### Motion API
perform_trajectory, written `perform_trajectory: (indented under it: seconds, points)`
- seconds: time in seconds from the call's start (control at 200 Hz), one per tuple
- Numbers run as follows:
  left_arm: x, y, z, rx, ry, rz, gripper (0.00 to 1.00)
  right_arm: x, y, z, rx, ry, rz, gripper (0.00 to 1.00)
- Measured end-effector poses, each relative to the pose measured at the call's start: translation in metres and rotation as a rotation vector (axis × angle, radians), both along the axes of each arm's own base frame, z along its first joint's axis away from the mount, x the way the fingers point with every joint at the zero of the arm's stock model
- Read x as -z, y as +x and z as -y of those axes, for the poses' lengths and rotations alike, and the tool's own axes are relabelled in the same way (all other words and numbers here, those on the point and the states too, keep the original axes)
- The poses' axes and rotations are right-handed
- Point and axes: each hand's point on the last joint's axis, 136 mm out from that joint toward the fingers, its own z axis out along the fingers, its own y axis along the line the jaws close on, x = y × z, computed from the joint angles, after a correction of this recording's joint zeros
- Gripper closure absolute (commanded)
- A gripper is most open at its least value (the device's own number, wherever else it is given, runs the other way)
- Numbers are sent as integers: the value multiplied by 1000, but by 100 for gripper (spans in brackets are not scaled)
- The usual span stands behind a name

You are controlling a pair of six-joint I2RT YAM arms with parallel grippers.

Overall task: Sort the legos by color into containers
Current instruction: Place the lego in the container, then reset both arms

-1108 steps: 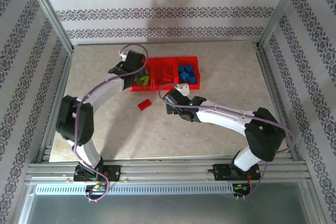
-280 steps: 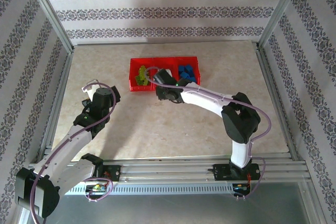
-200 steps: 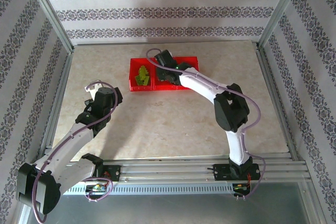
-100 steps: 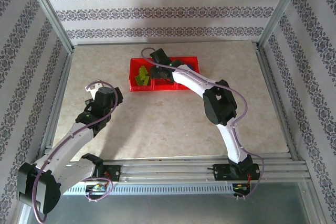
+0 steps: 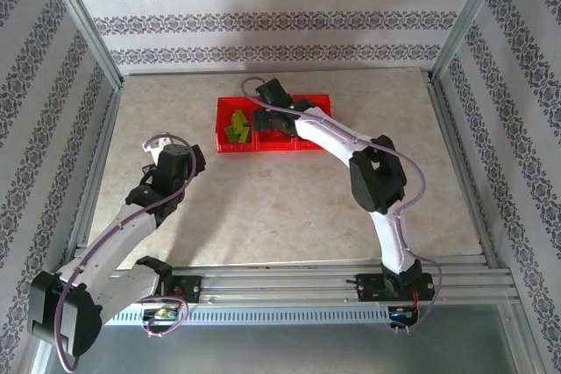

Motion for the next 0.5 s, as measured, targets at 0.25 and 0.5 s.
perform_trajectory:
  seconds: [0.25,0.5]
  points:
    - [-2,-3,2,27,8,-26,0,-55,-41,50,52,-9,113,16]
    - [-6,-15,-8,20,30,-41,0,-42,-86,144,210,-85,133,2]
